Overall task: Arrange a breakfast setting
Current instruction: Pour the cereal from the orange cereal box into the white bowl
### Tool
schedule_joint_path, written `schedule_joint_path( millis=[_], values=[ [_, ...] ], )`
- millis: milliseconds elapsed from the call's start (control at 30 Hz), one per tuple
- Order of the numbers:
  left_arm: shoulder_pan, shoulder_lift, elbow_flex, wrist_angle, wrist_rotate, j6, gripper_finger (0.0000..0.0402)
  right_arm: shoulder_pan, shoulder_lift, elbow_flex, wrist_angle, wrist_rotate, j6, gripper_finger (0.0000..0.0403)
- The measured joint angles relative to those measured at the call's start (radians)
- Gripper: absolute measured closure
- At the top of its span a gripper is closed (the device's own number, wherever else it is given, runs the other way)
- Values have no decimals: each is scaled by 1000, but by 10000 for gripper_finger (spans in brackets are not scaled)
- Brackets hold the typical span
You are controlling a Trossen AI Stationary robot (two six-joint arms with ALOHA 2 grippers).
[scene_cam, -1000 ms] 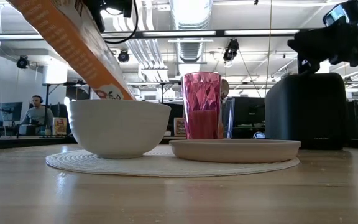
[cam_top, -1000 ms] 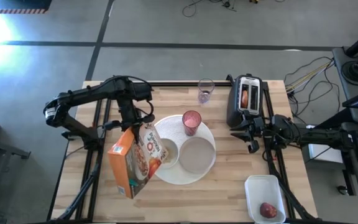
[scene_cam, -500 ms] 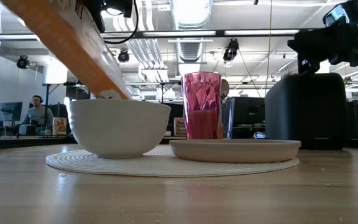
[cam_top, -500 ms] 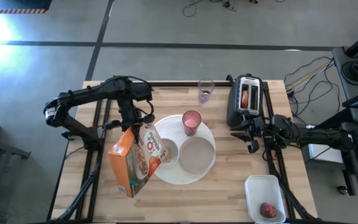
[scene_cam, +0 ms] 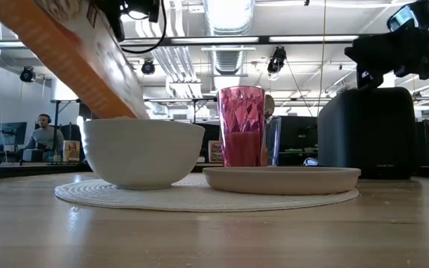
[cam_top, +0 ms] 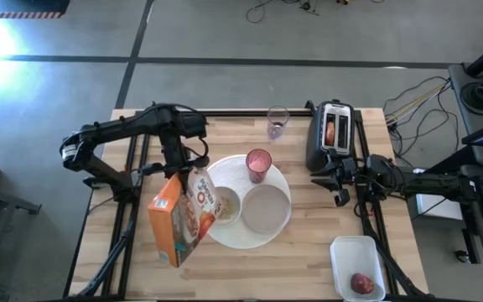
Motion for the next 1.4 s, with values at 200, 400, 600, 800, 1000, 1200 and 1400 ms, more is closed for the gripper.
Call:
schedule_joint_path(
  millis=[200, 400, 600, 800, 1000, 1200, 1400],
  values=[
    [0, 0, 1, 0, -3, 0, 402, 0, -1, 0, -5, -1, -20, 319],
    [0, 0, 2, 0, -3, 0, 402, 0, -1, 0, 0, 0, -2, 319],
    [-6, 0, 2, 4, 38, 0, 402, 0, -1, 0, -1, 0, -6, 319],
    [-12, -2, 12, 0, 36, 3, 402, 0, -1, 0, -4, -1, -19, 319],
    [-18, -2, 49, -1, 45, -9, 402, 0, 0, 0, 1, 0, 4, 319],
    [-30, 2, 79, 4, 22, -50, 402, 0, 0, 0, -4, -1, -19, 319],
    [-34, 3, 72, -1, 55, -82, 402, 0, -1, 0, -2, 0, -11, 319]
  ],
)
